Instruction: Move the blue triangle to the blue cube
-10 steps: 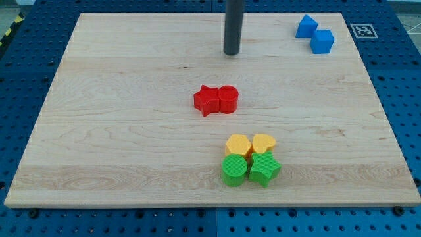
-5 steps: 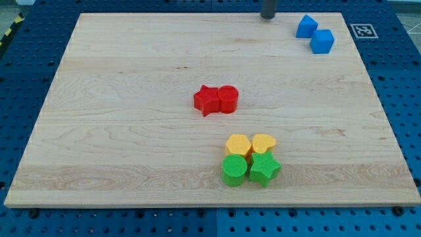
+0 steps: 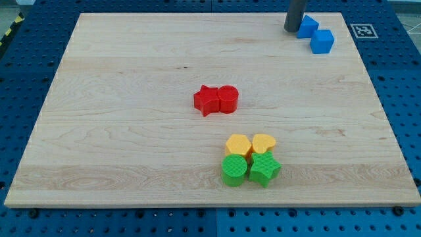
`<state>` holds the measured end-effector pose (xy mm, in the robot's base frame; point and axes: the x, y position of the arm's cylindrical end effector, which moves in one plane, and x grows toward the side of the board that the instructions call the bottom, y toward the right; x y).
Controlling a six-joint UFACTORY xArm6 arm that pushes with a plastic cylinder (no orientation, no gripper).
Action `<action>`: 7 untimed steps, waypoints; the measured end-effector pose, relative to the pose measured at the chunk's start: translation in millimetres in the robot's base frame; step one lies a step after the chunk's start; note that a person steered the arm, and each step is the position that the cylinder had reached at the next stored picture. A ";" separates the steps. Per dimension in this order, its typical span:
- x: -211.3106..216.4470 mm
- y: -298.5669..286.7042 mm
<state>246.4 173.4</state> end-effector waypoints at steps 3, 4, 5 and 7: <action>0.0 13.0; 0.0 13.9; 0.0 15.4; -13.1 27.5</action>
<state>233.3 200.9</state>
